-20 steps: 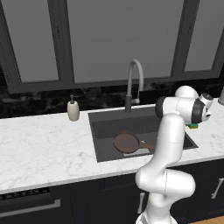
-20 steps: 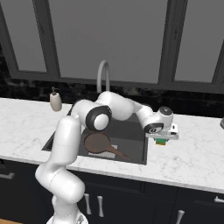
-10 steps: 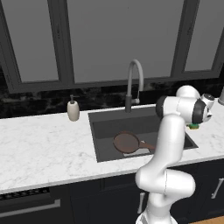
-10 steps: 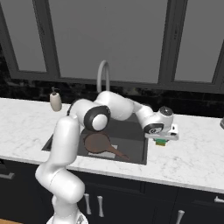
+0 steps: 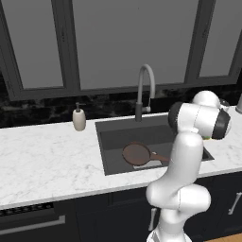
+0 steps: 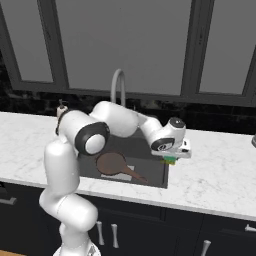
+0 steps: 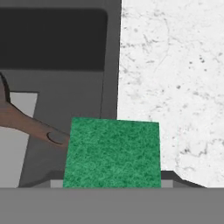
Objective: Pick the pan and sponge and place them into the sink. Then turn on the water.
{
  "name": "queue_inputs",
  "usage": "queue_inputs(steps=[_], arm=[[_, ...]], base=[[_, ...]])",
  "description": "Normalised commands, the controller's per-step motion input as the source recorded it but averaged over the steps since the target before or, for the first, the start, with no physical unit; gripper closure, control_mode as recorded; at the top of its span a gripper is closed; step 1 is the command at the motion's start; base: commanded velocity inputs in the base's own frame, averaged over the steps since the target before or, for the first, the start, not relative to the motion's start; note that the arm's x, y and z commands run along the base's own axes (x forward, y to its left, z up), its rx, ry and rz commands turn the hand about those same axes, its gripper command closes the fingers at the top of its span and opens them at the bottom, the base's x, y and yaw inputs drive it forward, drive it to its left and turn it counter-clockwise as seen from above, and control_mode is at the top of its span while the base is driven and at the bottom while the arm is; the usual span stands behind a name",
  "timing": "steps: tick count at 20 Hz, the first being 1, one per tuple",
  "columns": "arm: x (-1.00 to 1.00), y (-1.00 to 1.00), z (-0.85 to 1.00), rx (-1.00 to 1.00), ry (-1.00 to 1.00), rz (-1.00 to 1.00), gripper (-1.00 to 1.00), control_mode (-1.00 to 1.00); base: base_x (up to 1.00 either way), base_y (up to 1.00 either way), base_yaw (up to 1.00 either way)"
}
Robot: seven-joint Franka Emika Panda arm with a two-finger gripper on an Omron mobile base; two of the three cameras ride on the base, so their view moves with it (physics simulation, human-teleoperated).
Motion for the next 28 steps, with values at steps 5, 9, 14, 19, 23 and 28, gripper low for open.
queue_inputs(steps=[5,9,14,19,23,28], arm=[[-0.25,0.99,0.3,-0.03,0.0,0.0,1.0,-1.0],[-0.35,1.0,0.16,-0.04,0.0,0.0,1.0,-1.0],[-0.23,1.0,0.02,-0.02,0.0,0.0,1.0,-1.0],[-0.03,0.98,0.0,0.0,0.01,0.0,1.0,-1.0],[0.21,0.79,0.0,0.0,0.02,0.0,1.0,-1.0],[0.34,0.6,0.0,0.0,0.01,0.0,1.0,-1.0]], base=[[0.0,0.0,0.0],[0.0,0.0,0.0],[0.0,0.0,0.0],[0.0,0.0,0.0],[0.0,0.0,0.0],[0.0,0.0,0.0]])
